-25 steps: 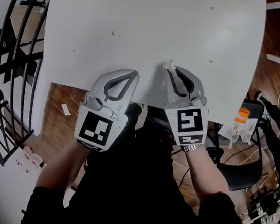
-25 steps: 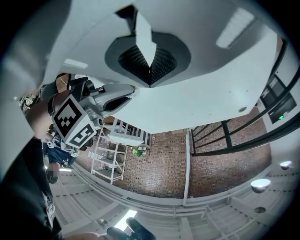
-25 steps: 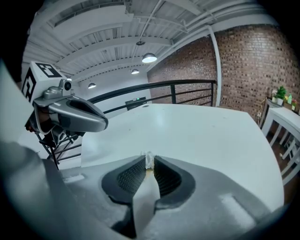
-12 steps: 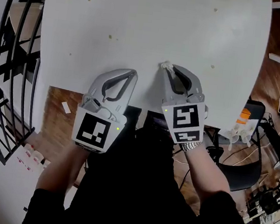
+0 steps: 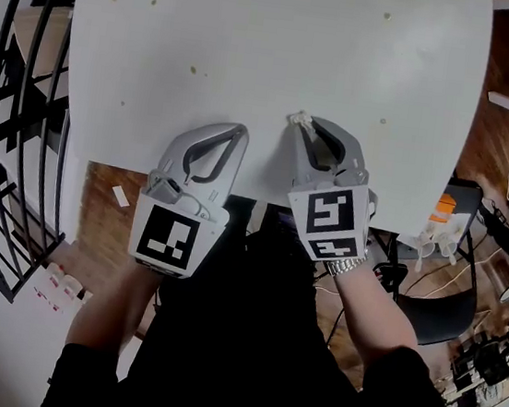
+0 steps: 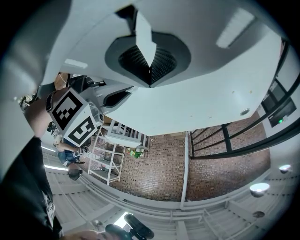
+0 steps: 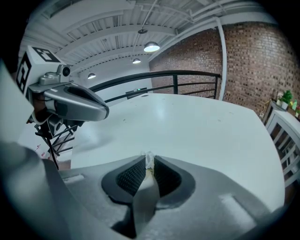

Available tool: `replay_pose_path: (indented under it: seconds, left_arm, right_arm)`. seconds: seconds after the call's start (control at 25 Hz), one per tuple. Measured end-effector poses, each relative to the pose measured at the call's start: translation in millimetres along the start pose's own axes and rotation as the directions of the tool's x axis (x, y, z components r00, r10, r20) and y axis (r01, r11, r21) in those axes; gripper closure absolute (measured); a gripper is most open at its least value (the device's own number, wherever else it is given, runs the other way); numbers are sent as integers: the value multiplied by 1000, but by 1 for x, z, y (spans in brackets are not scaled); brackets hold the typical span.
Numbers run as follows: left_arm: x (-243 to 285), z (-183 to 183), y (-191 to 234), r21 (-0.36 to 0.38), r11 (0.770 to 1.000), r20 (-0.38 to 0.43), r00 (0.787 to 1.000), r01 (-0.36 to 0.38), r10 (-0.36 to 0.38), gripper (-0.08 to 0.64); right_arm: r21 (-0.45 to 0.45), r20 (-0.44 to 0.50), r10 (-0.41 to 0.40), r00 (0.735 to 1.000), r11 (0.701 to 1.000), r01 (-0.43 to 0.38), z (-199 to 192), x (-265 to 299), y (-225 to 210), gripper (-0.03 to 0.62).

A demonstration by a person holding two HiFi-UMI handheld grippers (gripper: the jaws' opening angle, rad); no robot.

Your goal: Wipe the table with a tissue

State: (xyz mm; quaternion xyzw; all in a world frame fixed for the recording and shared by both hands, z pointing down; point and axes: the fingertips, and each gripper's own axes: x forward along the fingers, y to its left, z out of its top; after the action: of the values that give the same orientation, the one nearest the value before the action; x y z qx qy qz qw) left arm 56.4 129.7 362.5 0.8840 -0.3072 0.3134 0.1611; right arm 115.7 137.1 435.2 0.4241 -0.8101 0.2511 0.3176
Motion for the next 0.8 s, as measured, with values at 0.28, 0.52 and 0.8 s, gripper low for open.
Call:
replay_pose_path:
  seconds: [0.28,0.52,0.8]
  left_arm:
    - [2,4,0,4,1000,0,1000,8,-8,543]
    - [4,9,-2,13,1000,5,1000,15,-15,543]
    - [11,14,-7,21,999,3,1000,27,-27,543]
  right_arm:
    - [6,-5,-21,1000,1000,21,1,-2,-8,548]
    - [16,-5,-36,999,999,36,1,-5,-15,548]
    - [27,2,-68,998,997,68,-1,-13,-30,548]
